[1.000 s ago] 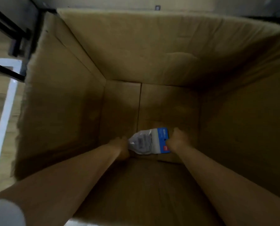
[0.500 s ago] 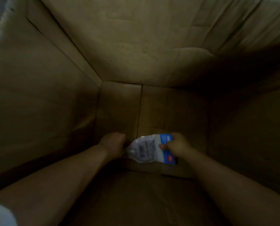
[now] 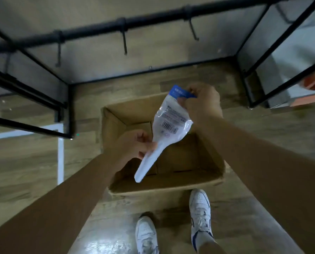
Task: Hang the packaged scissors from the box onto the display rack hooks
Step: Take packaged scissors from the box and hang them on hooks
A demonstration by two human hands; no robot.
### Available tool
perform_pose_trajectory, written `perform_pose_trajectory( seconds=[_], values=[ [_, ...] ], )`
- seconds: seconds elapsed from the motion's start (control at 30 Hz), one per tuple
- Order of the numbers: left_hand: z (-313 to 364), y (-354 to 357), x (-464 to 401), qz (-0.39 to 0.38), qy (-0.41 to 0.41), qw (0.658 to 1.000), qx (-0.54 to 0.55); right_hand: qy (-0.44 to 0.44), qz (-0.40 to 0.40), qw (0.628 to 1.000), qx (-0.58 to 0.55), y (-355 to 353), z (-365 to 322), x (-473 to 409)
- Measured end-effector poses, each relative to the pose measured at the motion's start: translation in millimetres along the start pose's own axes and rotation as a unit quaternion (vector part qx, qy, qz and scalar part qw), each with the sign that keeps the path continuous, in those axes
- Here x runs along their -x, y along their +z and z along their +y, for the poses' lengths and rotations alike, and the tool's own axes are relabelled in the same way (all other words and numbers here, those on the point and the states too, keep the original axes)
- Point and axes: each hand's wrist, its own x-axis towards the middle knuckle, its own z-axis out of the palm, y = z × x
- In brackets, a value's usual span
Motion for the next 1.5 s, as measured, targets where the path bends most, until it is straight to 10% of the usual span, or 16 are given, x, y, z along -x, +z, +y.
perform_pose_trajectory(
  seconds=[0.3,0.63,0.97,1.13,1.37,1.5],
  values=[
    [262.2,-23.4,285.7,-0.139,0.152,0.961,0.187,-0.262,0.031,0.964,-0.04,-181.6,-330.2,131.5],
    [457.6,-113.2,521.3,-0.088,0.41,0.89,0.179,-0.536,0.164,0.825,-0.074,-311.8,-631.7,260.6],
    [463.7,-121.3,547.0,-0.097,0.534,0.82,0.183,-0.377,-0.075,0.879,-0.281,-307.9,-646.1,278.9],
    [462.6,-116.6,533.3,0.101,0.492,0.858,0.107,-0.348,-0.024,0.893,-0.284,-295.8,-628.0,266.2],
    [452.2,-121.8,507.9,0.297,0.59,0.749,-0.053,-0.378,-0.117,0.887,-0.236,-256.8,-623.6,265.7],
    [454.8,-128.0,514.7,0.28,0.589,0.758,0.028,-0.34,-0.059,0.873,-0.346,-254.8,-638.0,256.0]
  ],
)
